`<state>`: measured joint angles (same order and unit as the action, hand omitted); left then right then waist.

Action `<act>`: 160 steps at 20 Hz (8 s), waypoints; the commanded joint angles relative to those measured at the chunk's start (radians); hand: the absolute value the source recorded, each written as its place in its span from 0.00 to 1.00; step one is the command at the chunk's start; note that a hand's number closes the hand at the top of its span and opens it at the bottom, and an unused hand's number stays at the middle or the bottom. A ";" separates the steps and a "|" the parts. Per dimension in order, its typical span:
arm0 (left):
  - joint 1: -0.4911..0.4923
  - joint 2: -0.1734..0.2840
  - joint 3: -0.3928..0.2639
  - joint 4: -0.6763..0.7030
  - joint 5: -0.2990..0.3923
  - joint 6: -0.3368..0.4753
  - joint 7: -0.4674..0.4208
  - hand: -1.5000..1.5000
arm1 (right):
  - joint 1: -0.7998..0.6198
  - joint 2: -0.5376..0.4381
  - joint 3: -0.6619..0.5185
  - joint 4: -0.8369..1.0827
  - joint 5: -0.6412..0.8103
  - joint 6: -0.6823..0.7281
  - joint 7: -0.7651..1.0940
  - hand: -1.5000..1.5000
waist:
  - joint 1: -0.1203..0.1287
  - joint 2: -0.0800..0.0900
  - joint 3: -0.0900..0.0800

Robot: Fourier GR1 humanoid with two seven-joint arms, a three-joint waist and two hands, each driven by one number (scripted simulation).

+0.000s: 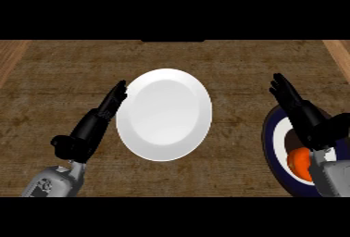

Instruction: Pick the squash from the plate and place it in the plate

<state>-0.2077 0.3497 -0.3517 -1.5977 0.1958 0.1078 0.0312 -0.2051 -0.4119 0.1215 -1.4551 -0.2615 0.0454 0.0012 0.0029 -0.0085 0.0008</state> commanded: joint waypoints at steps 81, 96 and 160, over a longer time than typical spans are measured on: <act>0.341 0.005 0.433 0.159 -0.316 -0.051 -0.258 0.50 | 0.488 0.089 -0.178 -0.257 0.278 -0.191 0.416 1.00 | -0.003 0.008 -0.001; 0.214 -0.023 0.351 0.059 -0.353 -0.116 -0.167 0.50 | 0.067 -0.312 0.025 -0.114 0.620 0.157 0.182 1.00 | 0.218 0.066 -0.006; 0.266 -0.071 0.449 0.107 -0.399 -0.112 -0.165 0.50 | -0.880 0.412 0.410 0.789 0.453 0.040 -0.158 0.00 | 0.037 0.014 -0.001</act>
<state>0.0500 0.2822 0.0917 -1.4923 -0.2009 -0.0006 -0.1221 -1.0485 -0.0028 0.5011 -0.6763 0.2838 0.1148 -0.1801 0.0404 0.0068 -0.0004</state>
